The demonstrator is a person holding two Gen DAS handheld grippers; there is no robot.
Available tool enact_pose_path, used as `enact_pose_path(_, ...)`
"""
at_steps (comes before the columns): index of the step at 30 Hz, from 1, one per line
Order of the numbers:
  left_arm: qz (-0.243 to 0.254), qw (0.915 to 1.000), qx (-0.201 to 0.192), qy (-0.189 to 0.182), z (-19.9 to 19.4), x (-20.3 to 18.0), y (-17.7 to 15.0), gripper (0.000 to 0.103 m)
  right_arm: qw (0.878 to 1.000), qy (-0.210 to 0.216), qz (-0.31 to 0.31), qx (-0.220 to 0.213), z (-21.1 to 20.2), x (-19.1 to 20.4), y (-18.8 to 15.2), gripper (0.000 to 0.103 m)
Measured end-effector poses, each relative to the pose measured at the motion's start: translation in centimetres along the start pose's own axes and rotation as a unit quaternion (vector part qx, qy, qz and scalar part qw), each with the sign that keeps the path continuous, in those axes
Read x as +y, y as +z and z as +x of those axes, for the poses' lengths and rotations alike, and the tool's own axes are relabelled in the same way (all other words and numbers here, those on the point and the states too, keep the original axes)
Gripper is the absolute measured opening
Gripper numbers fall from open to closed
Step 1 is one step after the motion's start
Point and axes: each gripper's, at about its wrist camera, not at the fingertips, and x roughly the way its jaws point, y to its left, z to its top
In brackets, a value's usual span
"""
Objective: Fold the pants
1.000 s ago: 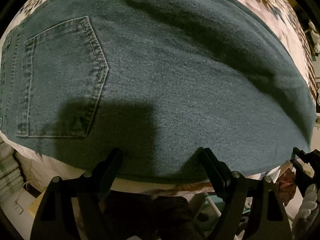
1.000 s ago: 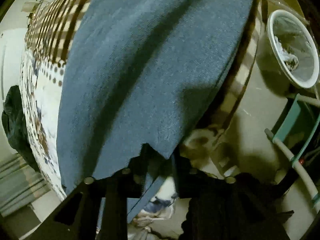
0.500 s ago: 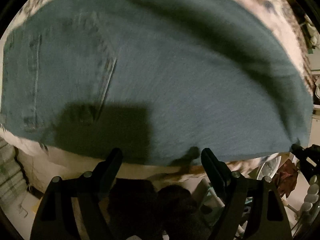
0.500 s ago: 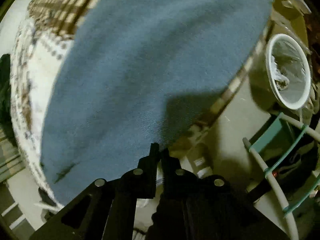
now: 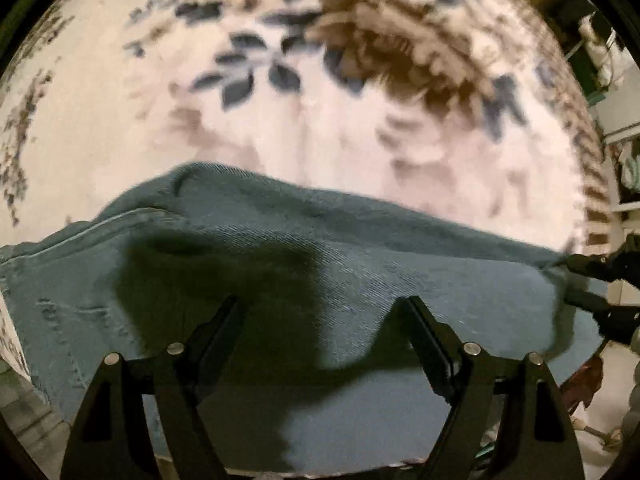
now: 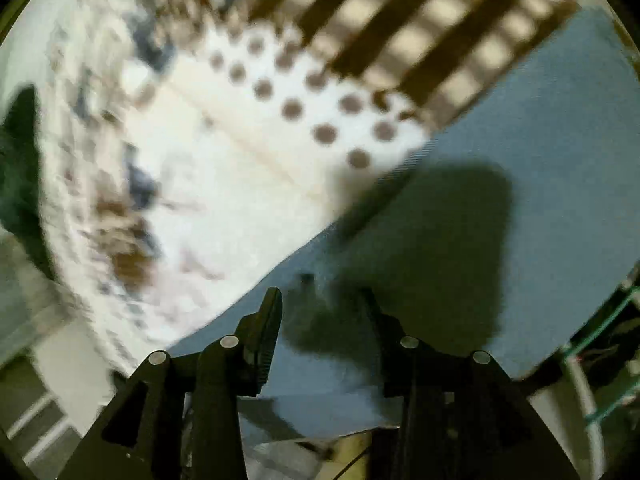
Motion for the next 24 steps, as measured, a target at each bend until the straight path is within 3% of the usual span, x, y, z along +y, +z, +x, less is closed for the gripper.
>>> enact_pose_path(3, 0.011, 0.9998, 0.01, 0.013, 1.3, 0.4, -0.7, 0.08, 0.999, -0.036, 0.009, 0.018, 2.7, -0.6, 0.4, 0.041)
enact_pose_path(4, 0.015, 0.9997, 0.009, 0.015, 1.2, 0.4, -1.1, 0.08, 0.999, -0.029, 0.017, 0.005, 2.7, -1.0, 0.2, 0.041)
enact_pose_path(5, 0.019, 0.9997, 0.007, 0.016, 1.1, 0.3, -1.3, 0.08, 0.999, -0.028, 0.02, -0.004, 2.5, -1.1, -0.1, 0.035)
enact_pose_path(6, 0.022, 0.9996, 0.005, 0.016, 0.8, 0.4, -1.7, 0.08, 0.999, -0.032, 0.012, -0.018, 2.0, -1.0, -0.5, 0.013)
enact_pose_path(7, 0.022, 0.9997, 0.005, 0.013, 0.5, 0.6, -2.1, 0.08, 0.999, -0.036, 0.005, -0.032, 1.4, -0.9, -0.9, 0.007)
enact_pose_path(13, 0.001, 0.9999, -0.01, -0.005, -1.1, 1.7, -2.6, 0.08, 0.995, -0.01, -0.019, -0.095, -2.4, -0.4, -2.4, 0.005)
enact_pose_path(17, -0.008, 0.9998, -0.02, 0.0, -0.4, 2.6, 0.6, 0.08, 0.994, 0.012, -0.012, -0.108, -3.5, 0.5, -1.2, 0.005)
enact_pose_path(20, -0.007, 0.9996, -0.024, 0.008, 0.3, 3.1, 2.4, 0.08, 0.995, 0.0, -0.029, -0.093, -2.3, 0.6, -0.2, 0.006)
enact_pose_path(22, -0.008, 0.9997, -0.02, 0.01, 0.3, 3.3, 3.0, 0.08, 0.996, 0.011, -0.034, -0.077, -1.9, 0.6, 0.2, 0.015)
enact_pose_path(24, -0.005, 0.9997, -0.024, 0.007, -0.6, 3.5, 2.6, 0.08, 0.996, 0.038, -0.041, -0.076, -3.2, -1.2, -0.4, 0.043)
